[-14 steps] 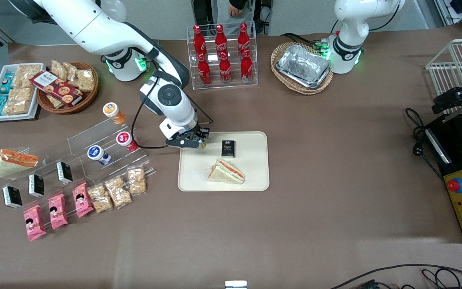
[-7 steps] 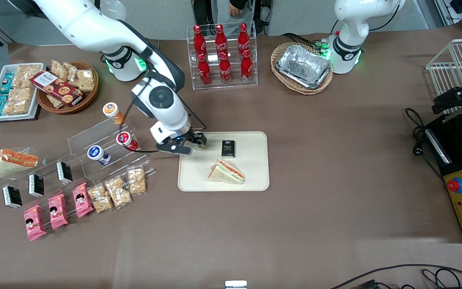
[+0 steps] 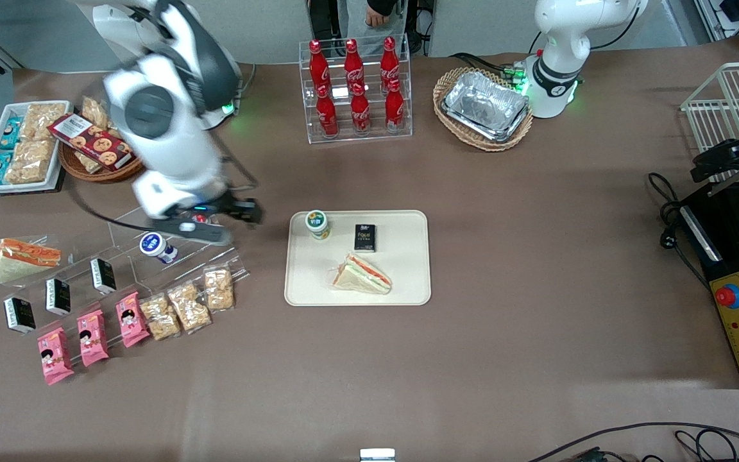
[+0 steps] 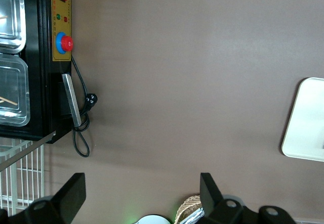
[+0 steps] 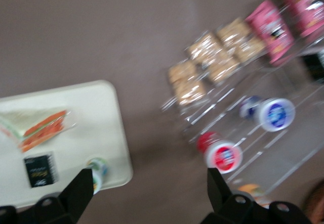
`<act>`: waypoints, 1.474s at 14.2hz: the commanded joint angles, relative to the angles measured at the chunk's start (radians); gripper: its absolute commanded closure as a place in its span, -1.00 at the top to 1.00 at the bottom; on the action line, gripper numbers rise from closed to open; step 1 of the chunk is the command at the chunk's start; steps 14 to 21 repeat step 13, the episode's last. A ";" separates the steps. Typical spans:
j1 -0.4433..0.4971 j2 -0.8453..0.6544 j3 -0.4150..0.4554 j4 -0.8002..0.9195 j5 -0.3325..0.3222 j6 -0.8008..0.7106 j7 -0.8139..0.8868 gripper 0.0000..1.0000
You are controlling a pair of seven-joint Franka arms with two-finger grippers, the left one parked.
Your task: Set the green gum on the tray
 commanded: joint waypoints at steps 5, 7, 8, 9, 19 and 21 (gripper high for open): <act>0.081 -0.167 -0.567 0.027 0.118 -0.103 -0.652 1.00; 0.097 -0.160 -0.636 0.047 0.118 -0.103 -0.716 1.00; 0.097 -0.157 -0.644 0.051 0.116 -0.103 -0.727 1.00; 0.101 -0.155 -0.646 0.053 0.115 -0.101 -0.726 1.00; 0.108 -0.097 -0.653 0.088 0.113 -0.092 -0.726 1.00; 0.108 -0.097 -0.653 0.088 0.113 -0.092 -0.726 1.00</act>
